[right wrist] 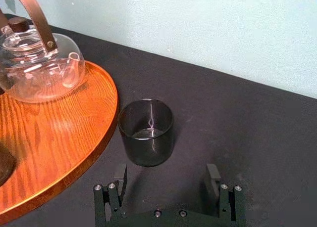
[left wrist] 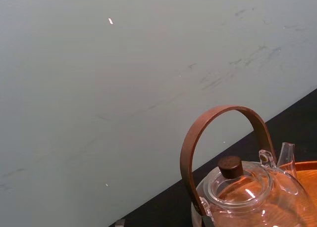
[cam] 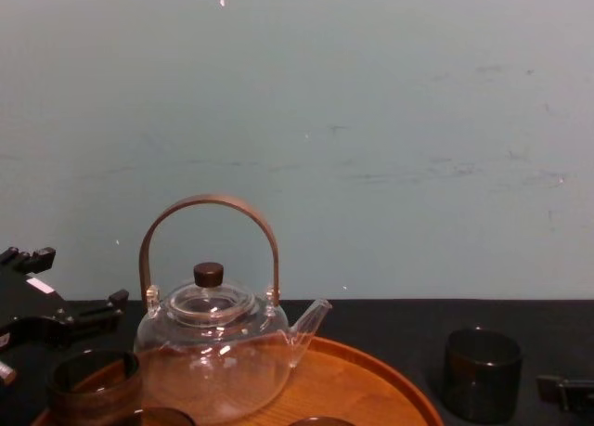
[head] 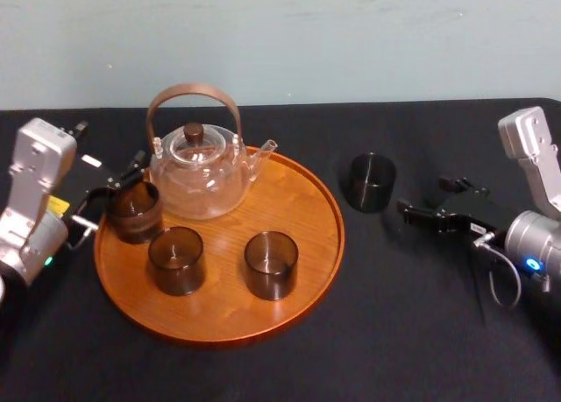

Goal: Pick up the glass from the table and place it on the tray.

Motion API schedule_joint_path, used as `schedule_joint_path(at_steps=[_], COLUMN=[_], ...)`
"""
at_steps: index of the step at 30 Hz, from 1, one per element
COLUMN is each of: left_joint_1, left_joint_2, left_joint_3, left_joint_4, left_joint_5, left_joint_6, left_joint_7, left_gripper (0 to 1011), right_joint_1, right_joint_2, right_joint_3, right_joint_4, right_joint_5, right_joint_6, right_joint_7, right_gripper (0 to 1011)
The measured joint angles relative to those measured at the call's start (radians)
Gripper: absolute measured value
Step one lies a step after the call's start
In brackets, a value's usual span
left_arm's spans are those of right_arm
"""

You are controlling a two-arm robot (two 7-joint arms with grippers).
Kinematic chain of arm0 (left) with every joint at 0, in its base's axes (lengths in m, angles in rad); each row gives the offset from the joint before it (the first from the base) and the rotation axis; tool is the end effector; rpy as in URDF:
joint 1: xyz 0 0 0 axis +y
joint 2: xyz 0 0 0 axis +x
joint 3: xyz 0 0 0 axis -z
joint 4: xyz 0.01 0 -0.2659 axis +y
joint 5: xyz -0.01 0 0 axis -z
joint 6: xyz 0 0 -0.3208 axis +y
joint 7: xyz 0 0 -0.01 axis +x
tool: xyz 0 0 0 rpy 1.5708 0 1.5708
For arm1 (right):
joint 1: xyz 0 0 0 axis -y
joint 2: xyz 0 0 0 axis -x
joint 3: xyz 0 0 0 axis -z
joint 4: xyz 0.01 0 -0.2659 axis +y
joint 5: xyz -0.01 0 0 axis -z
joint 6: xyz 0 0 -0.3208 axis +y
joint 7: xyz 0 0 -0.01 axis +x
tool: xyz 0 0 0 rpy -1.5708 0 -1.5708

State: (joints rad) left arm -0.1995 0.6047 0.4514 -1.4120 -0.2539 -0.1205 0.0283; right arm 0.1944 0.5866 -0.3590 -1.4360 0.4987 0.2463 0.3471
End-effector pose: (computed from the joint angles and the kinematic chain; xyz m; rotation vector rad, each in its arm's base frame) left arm 0.3655 0.0658 -0.2851 0.3045 -0.2850 1.2480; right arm 0.3727 -0.0792 -0.2674 -0.3470 0.2032 -0.9996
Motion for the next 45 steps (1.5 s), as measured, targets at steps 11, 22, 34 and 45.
schedule_joint_path(at_steps=[11,22,34,45], left_joint_1=[0.000,0.000,0.000,0.000], left_joint_2=[0.000,0.000,0.000,0.000], left_joint_3=[0.000,0.000,0.000,0.000], left_joint_4=[0.000,0.000,0.000,0.000], left_joint_5=[0.000,0.000,0.000,0.000], left_joint_6=[0.000,0.000,0.000,0.000], left_joint_7=[0.000,0.000,0.000,0.000], left_gripper=[1001,1001,1001,1001], right_joint_1=[0.063,0.126,0.179,0.218], right_joint_2=[-0.047,-0.097,-0.149,-0.188], right_joint_3=[-0.029,-0.060,-0.068,-0.065], right_joint_4=[0.068,0.142,0.207,0.257], right_joint_5=[-0.065,-0.126,-0.168,-0.195], right_joint_6=[0.000,-0.007,-0.007,-0.003], right_joint_7=[0.018,0.053,0.079,0.079], right_gripper=[1002,1002,1002,1002])
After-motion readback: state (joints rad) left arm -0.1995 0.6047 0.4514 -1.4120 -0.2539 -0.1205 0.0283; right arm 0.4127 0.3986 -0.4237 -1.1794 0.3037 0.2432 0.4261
